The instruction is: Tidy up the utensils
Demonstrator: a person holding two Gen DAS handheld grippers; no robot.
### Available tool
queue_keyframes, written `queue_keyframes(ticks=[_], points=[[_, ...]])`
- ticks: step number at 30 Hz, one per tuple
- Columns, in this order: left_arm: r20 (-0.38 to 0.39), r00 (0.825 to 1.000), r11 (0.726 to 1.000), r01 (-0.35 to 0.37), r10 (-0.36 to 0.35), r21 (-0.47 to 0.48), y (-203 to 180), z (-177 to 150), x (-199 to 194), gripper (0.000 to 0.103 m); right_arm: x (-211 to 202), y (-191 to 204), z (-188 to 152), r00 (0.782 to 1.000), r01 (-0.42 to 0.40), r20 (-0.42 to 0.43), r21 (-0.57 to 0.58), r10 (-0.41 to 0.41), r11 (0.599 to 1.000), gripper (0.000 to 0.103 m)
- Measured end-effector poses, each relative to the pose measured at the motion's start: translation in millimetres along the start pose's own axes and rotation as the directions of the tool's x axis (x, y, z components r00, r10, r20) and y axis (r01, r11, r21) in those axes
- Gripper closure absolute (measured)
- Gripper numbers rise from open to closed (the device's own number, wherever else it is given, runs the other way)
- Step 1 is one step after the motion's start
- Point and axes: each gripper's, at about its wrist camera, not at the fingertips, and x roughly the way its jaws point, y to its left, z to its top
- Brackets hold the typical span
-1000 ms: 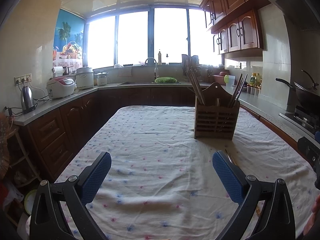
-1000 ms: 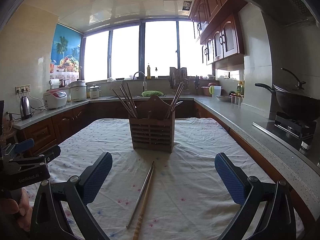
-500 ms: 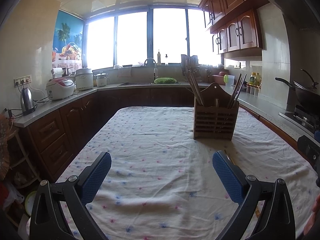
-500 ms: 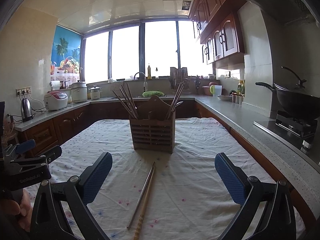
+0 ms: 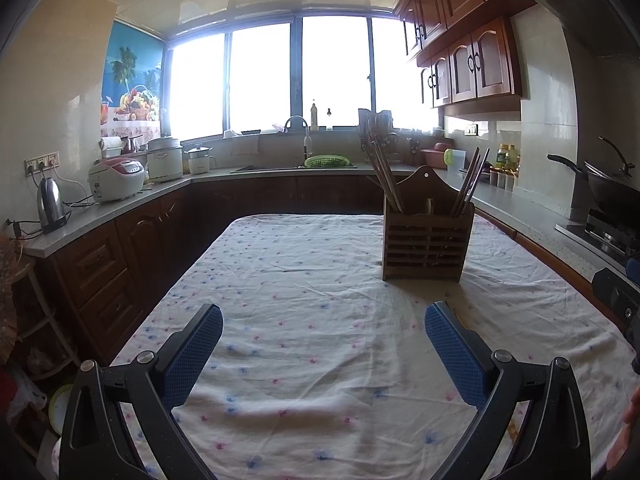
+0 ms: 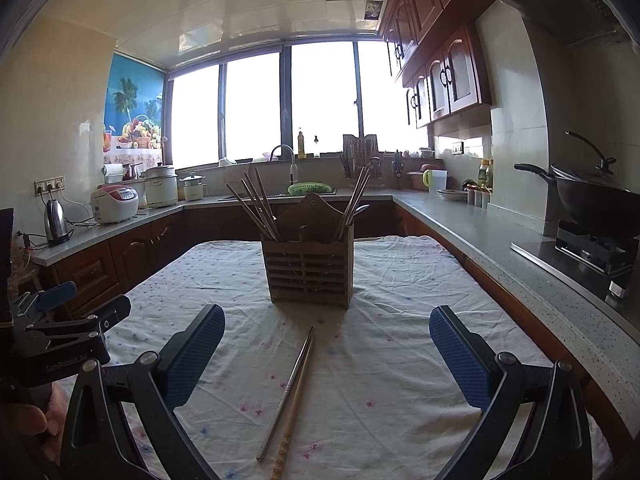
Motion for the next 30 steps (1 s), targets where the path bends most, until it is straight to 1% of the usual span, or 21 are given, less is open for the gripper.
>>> queue_keyframes(ticks=[30], points=[[-0.002, 1.0, 1.0, 0.004, -0.004, 0.002, -3.9, 3.7, 2.8, 0.001, 5.0, 0.3, -1.8, 1.0, -0.007, -0.01, 0.0, 0.007, 1.0, 0.0]])
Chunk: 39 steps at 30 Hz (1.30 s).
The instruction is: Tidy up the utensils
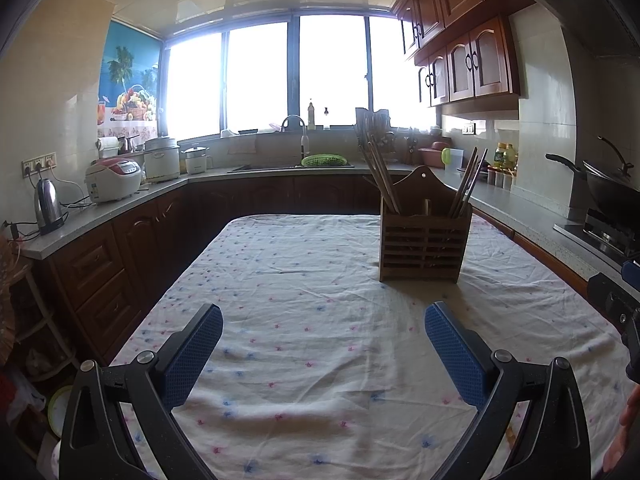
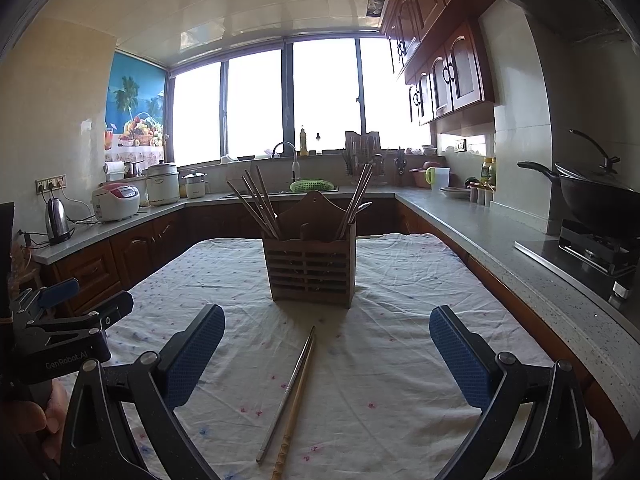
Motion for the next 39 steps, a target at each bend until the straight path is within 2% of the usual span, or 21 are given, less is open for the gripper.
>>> queue_keyframes(ticks=[39], points=[[-0.025, 1.0, 1.0, 0.018, -0.018, -0.012, -3, 5, 8, 0.001, 13, -3, 0, 0.999, 0.0, -0.033, 0.004, 0.0, 1.0, 0.0]])
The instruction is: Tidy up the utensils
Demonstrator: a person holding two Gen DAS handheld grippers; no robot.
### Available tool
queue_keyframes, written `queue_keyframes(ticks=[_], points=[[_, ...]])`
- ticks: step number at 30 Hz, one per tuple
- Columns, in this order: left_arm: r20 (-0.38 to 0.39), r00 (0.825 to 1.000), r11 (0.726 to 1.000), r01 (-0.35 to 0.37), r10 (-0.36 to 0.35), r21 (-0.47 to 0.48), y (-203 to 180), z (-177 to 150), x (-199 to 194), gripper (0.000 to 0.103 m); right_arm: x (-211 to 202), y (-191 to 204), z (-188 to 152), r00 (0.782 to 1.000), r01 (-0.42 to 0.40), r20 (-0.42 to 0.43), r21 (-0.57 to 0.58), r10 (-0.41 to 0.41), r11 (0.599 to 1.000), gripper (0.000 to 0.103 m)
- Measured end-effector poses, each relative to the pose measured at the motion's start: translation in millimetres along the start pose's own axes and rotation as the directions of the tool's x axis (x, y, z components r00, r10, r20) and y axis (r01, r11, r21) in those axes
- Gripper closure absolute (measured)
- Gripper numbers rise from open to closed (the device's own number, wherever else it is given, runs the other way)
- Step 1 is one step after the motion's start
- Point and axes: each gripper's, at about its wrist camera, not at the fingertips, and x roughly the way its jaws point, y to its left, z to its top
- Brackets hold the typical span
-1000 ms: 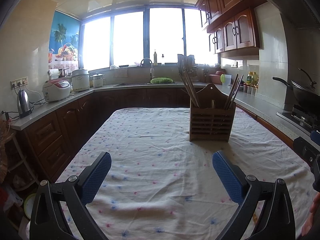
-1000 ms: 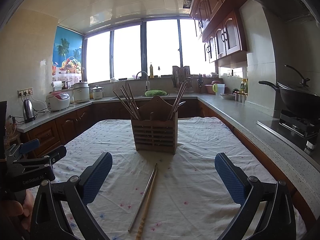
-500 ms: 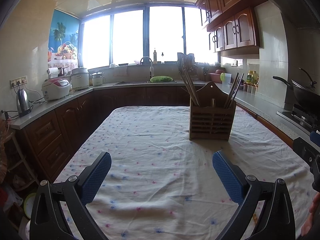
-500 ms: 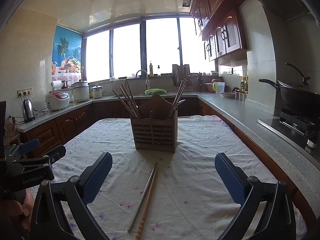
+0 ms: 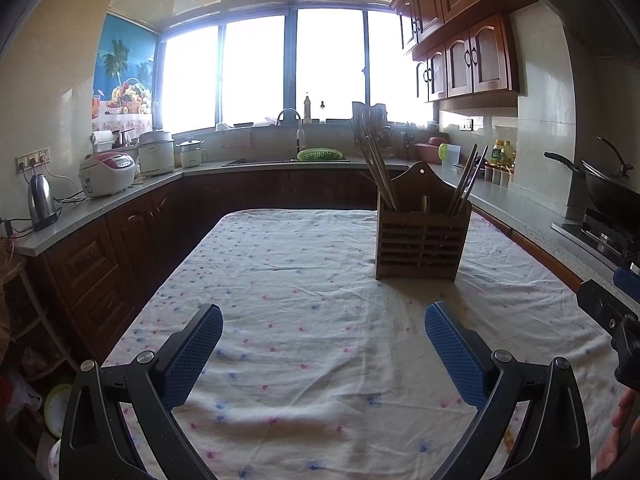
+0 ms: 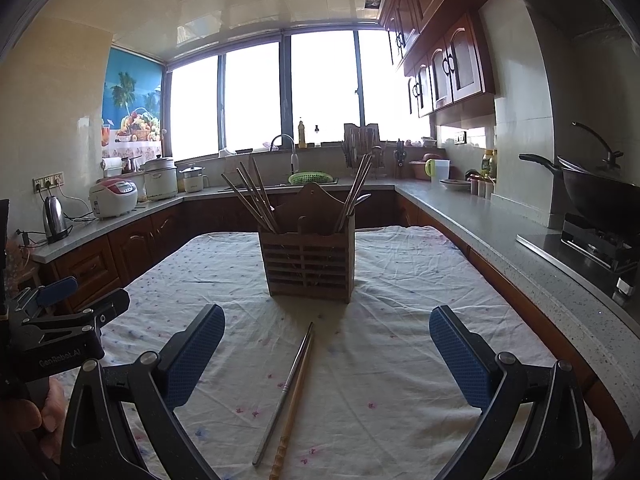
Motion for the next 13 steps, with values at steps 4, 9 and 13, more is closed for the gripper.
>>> queue_keyframes(ticks=[4, 9, 13], points=[[-0.014, 1.0, 1.0, 0.009, -0.009, 0.0, -2, 1, 4, 0.001, 5, -1, 0, 1.0, 0.001, -0.014, 0.003, -0.001, 1.0, 0.0], [-0.031, 0.999, 1.0, 0.015, -0.015, 0.0, -5, 2, 8, 0.001, 12, -2, -2, 0.999, 0.003, -0.035, 0.006, -0.003, 1.0, 0.0], [-0.044, 0.999, 1.0, 0.016, -0.016, 0.001, -9, 2, 12, 0.001, 16, -5, -2, 0.999, 0.007, -0.048, 0.014, -0.007, 1.0, 0.0]])
